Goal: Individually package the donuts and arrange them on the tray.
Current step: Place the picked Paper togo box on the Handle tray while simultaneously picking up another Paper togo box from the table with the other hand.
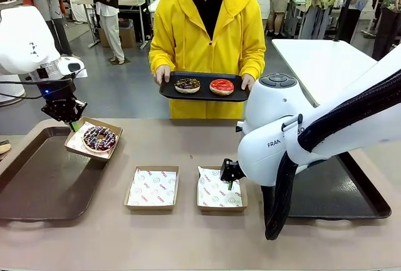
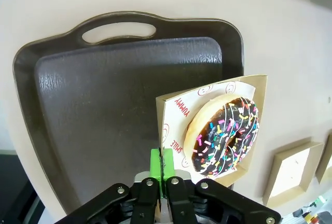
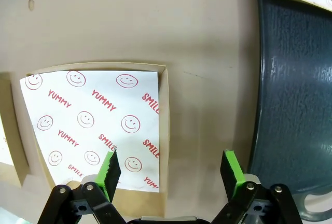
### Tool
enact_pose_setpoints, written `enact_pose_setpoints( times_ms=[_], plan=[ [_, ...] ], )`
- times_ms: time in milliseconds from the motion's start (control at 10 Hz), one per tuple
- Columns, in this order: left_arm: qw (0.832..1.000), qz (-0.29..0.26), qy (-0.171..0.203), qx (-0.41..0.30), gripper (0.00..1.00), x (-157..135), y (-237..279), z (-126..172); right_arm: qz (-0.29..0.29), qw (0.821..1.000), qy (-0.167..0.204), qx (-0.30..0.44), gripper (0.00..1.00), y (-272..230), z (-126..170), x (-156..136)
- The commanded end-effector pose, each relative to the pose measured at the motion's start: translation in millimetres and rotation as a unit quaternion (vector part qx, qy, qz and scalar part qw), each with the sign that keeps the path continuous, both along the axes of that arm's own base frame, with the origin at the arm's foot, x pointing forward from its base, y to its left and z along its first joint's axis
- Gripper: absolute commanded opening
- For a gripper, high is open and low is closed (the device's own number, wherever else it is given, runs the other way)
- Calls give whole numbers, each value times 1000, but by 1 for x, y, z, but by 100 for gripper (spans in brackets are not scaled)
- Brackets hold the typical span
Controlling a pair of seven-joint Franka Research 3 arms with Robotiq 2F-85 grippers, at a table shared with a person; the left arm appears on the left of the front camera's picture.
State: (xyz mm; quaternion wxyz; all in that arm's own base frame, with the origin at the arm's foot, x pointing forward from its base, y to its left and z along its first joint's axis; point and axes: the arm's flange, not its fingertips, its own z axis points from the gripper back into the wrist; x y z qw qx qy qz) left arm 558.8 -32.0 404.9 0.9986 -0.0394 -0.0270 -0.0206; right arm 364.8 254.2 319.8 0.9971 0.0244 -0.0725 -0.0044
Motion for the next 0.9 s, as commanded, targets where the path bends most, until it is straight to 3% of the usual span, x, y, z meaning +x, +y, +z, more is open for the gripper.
enact_pose_setpoints(
  times_ms=[0,400,600,700,800],
  plan=[
    [1000,22,-1,11,1,11,-2,-1,-11,1000,-9,-6,100,6,-5,5],
    [997,24,-16,73,1,20,4,-8,-12,1000,-4,-4,100,5,-8,7],
    [997,20,-17,67,1,24,5,-12,-6,1000,-6,-4,100,5,-8,7],
    [998,21,-16,63,1,25,6,-15,-2,1000,-9,-5,60,5,-9,7],
    [998,20,-19,61,1,26,7,-16,1,1000,-9,-6,42,5,-8,6]
  ],
)
